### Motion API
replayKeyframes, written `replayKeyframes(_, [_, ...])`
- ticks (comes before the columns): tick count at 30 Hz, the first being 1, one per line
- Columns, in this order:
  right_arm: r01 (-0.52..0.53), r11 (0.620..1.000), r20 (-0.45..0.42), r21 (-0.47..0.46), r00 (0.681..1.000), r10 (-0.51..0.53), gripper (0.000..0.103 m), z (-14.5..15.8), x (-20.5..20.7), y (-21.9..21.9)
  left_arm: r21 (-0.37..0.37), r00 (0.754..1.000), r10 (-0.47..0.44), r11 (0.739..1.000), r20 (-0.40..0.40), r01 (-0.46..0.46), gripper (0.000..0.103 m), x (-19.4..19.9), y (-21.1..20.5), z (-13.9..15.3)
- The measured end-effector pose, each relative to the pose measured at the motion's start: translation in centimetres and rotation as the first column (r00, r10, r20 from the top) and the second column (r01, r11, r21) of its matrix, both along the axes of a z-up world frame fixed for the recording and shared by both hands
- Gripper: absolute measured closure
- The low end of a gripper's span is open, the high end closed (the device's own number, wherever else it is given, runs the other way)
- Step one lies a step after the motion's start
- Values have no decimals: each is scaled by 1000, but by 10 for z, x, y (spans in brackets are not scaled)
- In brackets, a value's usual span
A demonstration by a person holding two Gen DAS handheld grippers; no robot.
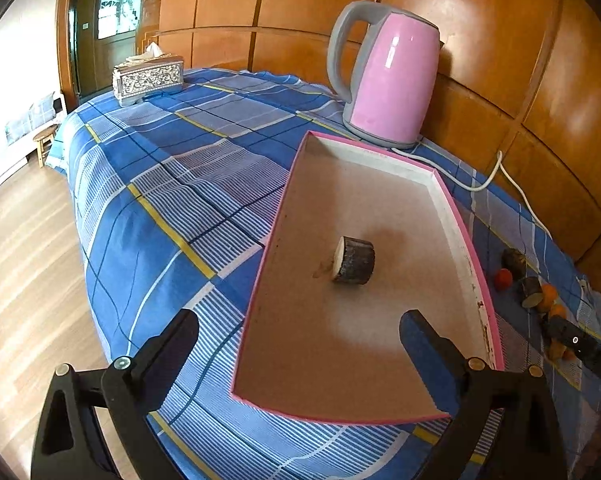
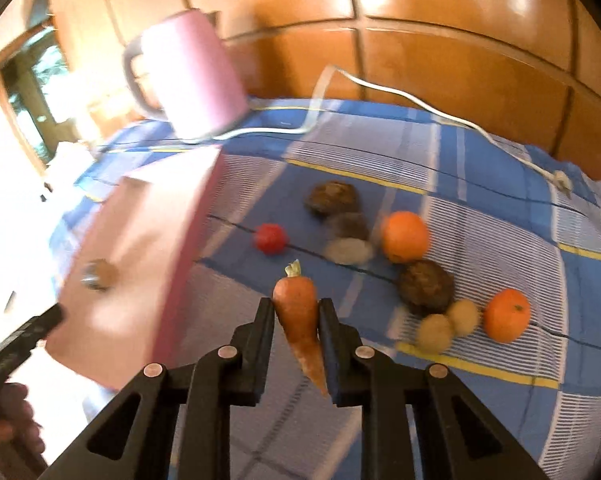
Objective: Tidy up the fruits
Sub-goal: 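Carry the carrot with the right gripper into the tray and release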
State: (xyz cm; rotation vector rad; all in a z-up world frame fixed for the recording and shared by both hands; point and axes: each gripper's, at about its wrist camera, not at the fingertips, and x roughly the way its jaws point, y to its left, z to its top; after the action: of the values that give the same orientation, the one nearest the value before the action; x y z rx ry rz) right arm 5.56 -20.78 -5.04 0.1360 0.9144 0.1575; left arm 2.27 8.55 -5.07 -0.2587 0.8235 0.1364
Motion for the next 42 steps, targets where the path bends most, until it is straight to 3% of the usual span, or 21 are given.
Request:
replayKeyframes(7, [-186, 981, 3, 44, 982, 186, 81, 12, 5, 58, -1, 1000, 18, 1000, 1, -18, 1, -1, 5, 0])
replayKeyframes(12, [-264, 963, -15, 45, 964, 265, 81, 10, 20, 95, -4, 1000, 12, 1000, 0, -12, 1, -1, 5, -1])
replayKeyframes(23, [-270, 962, -23, 39, 962, 271, 76, 4, 42, 125, -15, 1000, 6, 1000, -8, -6, 1, 0, 6, -3])
replayKeyframes(32, [-189, 982, 16, 19, 982, 189, 76, 13, 19, 98, -34, 1000, -29, 999, 7, 30, 1, -2, 1, -1])
replayKeyframes(42, [100, 995, 11, -16, 995, -100, 74, 4, -25, 10, -28, 993, -115, 993, 27, 116, 1, -5, -17, 4])
